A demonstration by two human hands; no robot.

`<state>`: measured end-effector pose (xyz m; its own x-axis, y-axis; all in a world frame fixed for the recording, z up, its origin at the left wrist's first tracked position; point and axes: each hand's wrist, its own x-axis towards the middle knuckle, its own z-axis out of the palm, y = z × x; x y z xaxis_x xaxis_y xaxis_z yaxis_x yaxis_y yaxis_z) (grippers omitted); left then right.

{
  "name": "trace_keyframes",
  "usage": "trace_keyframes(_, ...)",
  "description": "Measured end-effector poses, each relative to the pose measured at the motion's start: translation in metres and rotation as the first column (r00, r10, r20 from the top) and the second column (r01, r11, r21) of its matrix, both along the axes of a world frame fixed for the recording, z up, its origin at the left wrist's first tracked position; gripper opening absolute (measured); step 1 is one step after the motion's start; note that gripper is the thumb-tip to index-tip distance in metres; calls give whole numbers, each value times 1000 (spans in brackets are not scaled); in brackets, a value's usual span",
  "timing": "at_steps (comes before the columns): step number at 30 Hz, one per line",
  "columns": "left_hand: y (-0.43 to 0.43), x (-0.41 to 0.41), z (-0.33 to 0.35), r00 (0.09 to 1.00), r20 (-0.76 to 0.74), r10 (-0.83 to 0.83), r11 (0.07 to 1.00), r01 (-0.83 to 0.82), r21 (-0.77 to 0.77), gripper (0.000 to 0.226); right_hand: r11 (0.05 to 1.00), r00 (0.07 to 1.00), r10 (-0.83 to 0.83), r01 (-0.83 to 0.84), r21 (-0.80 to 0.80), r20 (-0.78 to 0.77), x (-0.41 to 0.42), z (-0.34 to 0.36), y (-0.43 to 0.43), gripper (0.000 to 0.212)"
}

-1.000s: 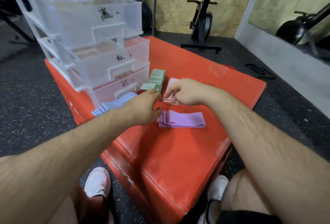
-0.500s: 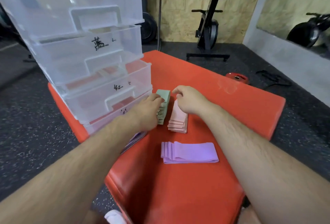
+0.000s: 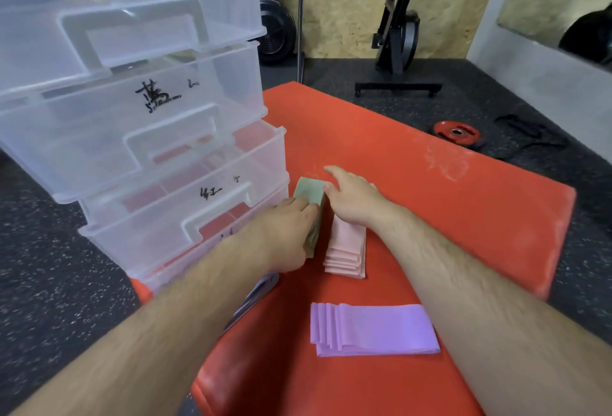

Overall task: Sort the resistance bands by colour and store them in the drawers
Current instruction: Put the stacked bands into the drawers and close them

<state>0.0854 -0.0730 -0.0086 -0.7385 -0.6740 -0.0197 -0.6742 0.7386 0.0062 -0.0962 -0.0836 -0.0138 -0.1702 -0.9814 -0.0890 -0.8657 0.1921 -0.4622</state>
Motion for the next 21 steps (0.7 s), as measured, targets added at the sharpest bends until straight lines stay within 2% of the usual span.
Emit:
trace_keyframes(6, 6, 12, -7, 998, -62, -15, 1000, 15, 3, 41, 998, 1000, -21, 22, 60, -8, 7, -6, -2, 62)
trace_keyframes(9, 7, 15, -7, 997, -74, -4, 999, 6, 35, 44, 997, 999, -43, 41, 63, 27, 10, -8, -3, 55)
trace_keyframes(12, 8, 18, -8, 993, -114, 18, 999, -12, 51, 48, 995, 994, -74, 68, 71, 75, 15, -7, -2, 58)
trace_keyframes(16, 9, 22, -12, 994, -106, 38, 996, -29, 84, 56, 997, 978, -74, 66, 47, 195, 13, -6, -1, 54)
trace_keyframes(20, 13, 20, -11, 982, -165, 87, 994, -75, 79, 62, 999, 965, -50, 54, -6, 259, 17, 1, 0, 77)
trace_keyframes(21, 15, 20, -10, 974, -201, 105, 993, -91, 77, 60, 999, 958, -39, 48, -25, 283, 18, 3, 0, 75)
